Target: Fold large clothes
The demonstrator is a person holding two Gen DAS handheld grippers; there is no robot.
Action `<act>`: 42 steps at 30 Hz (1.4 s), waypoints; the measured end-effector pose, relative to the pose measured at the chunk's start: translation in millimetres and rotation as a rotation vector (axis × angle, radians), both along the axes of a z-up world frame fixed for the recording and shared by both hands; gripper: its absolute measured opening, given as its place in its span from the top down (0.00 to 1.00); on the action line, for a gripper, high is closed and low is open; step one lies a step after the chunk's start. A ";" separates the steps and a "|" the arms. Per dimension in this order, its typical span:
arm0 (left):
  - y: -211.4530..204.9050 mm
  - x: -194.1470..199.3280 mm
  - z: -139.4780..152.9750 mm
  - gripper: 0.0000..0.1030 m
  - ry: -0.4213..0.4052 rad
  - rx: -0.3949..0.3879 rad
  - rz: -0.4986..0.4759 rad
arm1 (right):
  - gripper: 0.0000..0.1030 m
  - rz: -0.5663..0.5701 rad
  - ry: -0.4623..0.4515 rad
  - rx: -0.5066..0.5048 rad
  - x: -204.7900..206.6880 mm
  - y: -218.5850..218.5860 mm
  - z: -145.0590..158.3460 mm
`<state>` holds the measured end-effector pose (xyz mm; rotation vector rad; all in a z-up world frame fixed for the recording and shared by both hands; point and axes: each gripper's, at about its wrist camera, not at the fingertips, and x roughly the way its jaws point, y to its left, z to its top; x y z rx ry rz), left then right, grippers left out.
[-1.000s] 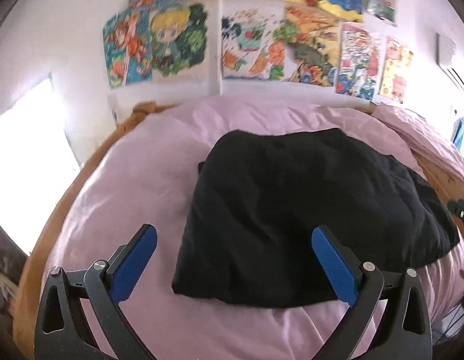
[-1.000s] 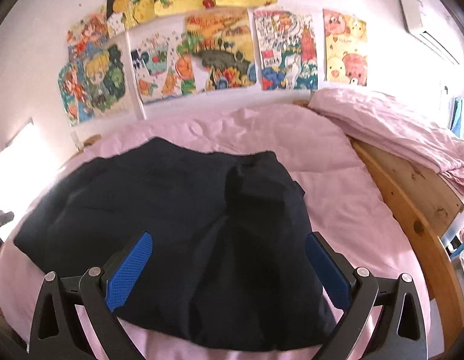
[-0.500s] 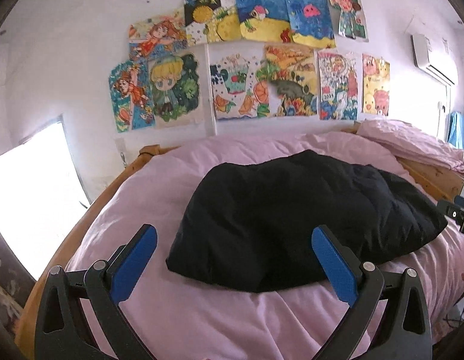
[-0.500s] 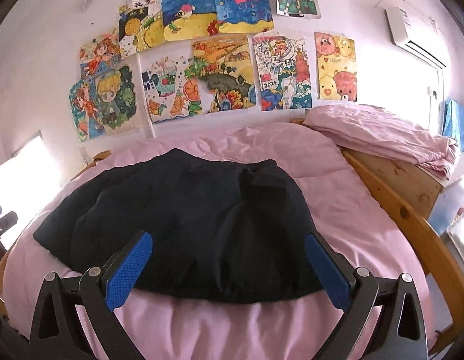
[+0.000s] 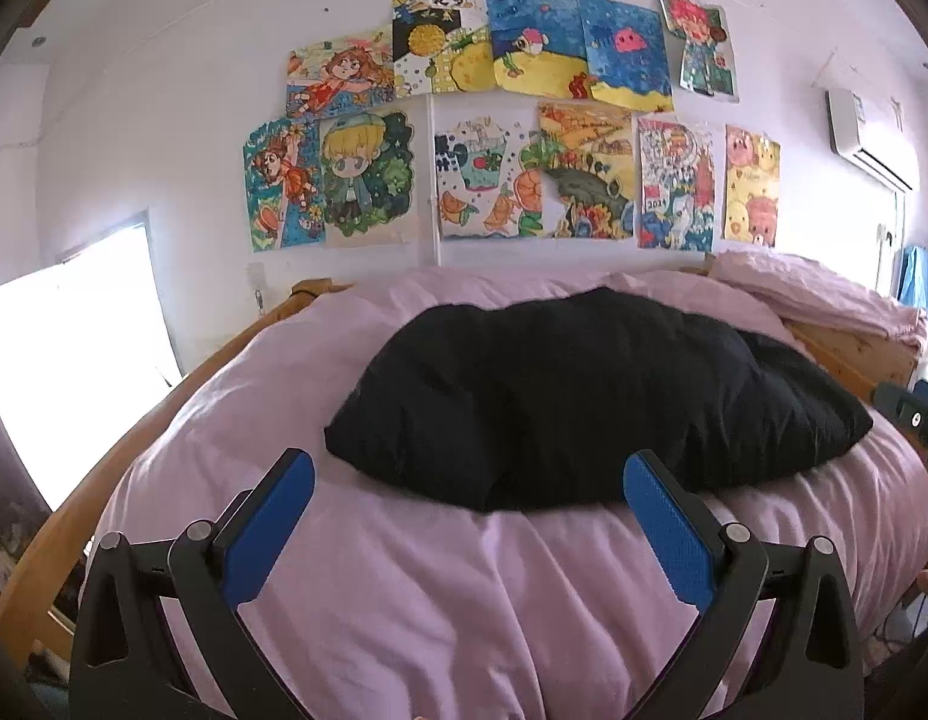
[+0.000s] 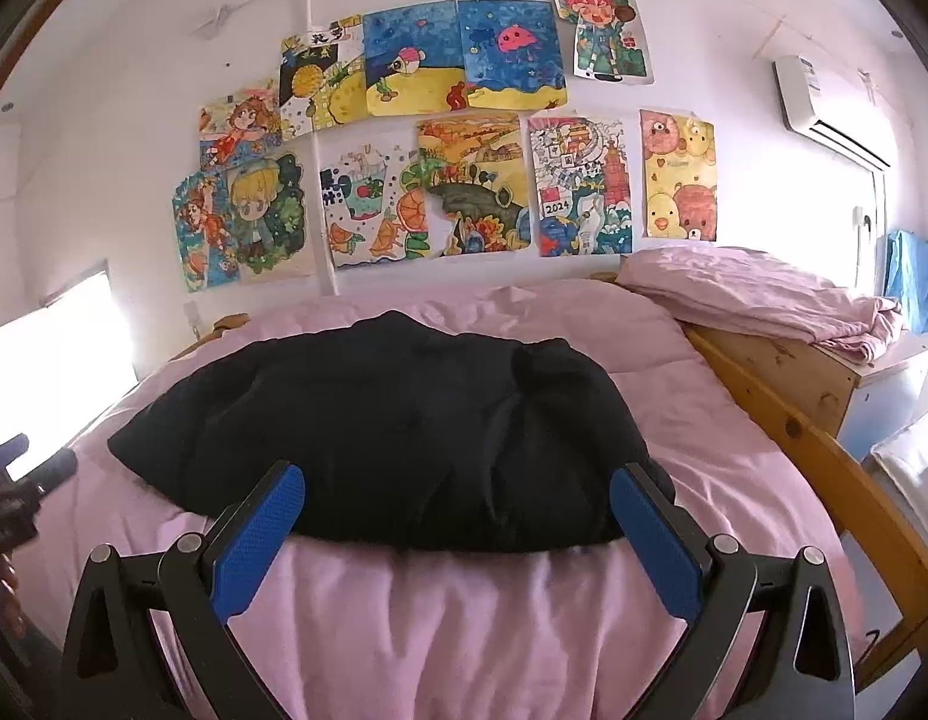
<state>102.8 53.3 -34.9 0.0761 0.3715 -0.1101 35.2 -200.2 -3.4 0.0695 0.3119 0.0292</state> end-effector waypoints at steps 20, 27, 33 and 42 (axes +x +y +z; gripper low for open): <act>-10.1 -20.6 -36.9 0.01 0.047 0.012 0.018 | 0.00 0.030 0.100 0.010 -29.7 11.7 -35.5; -11.4 -19.7 -41.8 0.01 0.062 0.021 0.023 | 0.00 0.039 0.108 0.017 -25.9 13.0 -36.4; -11.6 -17.7 -43.6 0.01 0.075 0.025 0.026 | 0.00 0.038 0.111 0.017 -25.6 12.9 -35.8; -10.0 -17.6 -44.0 0.01 0.076 0.025 0.024 | 0.00 0.038 0.109 0.021 -25.8 14.0 -35.7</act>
